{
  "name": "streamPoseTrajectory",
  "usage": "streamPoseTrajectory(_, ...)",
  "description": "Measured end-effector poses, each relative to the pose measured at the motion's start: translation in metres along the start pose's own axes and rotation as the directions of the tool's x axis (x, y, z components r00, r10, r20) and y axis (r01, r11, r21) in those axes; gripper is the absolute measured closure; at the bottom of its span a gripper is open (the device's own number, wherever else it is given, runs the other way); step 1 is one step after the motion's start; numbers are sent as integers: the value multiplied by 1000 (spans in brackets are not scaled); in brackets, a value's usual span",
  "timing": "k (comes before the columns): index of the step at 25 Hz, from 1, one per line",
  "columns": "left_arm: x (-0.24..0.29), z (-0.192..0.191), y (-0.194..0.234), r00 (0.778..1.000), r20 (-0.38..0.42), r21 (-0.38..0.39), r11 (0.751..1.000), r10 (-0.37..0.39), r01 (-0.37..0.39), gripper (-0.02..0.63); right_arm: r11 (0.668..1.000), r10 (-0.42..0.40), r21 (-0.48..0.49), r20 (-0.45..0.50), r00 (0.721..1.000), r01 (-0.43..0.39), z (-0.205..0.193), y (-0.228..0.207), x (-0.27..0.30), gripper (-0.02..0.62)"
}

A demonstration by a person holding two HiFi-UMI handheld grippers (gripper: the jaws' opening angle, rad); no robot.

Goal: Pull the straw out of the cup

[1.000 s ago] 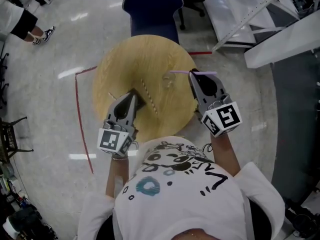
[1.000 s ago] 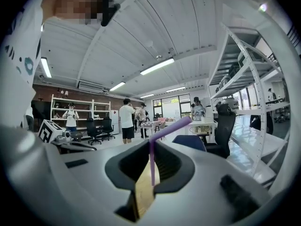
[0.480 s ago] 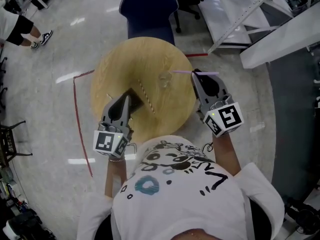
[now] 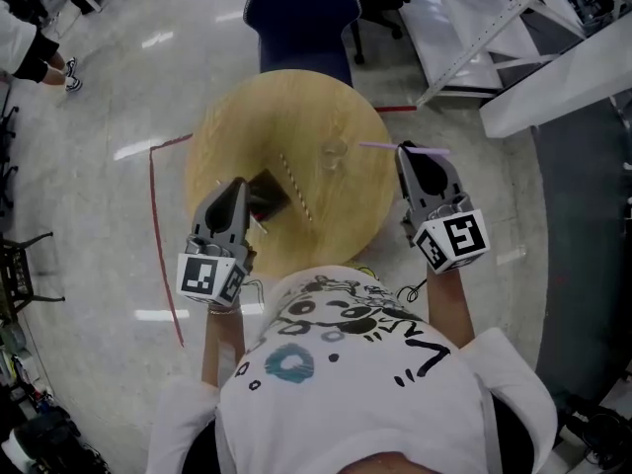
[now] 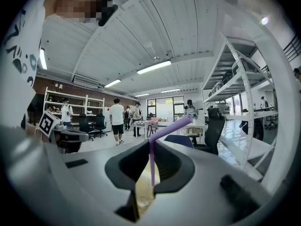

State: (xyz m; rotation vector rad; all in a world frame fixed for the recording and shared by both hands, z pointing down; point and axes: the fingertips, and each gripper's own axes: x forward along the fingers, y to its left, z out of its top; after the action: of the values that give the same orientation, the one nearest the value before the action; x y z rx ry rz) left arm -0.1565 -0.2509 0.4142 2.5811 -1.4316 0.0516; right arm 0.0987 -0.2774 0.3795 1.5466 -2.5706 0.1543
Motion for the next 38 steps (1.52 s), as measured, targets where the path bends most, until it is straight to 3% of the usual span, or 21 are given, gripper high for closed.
streamPoseTrajectory(6,-7,4,8,998,9,22,998,67,-67,588,1000,25,3,-30,999,-25,-17,-5,-2,548)
streamPoseTrajectory(14,-18,2,7,986,24,-6,986,164,-164,588,995,94,-10,-74,993,-95,-31,-5,1,548)
streamPoseTrajectory(27,-17,-1,-9,982,31,-11,982,189,-188,588,988,156,4,-100,983,-156,-48,-4,-5,548)
streamPoseTrajectory(38,-15,1,-20,980,35,-2,981,196,-196,588,987,161,-4,-92,983,-162,-48,-6,-13,549)
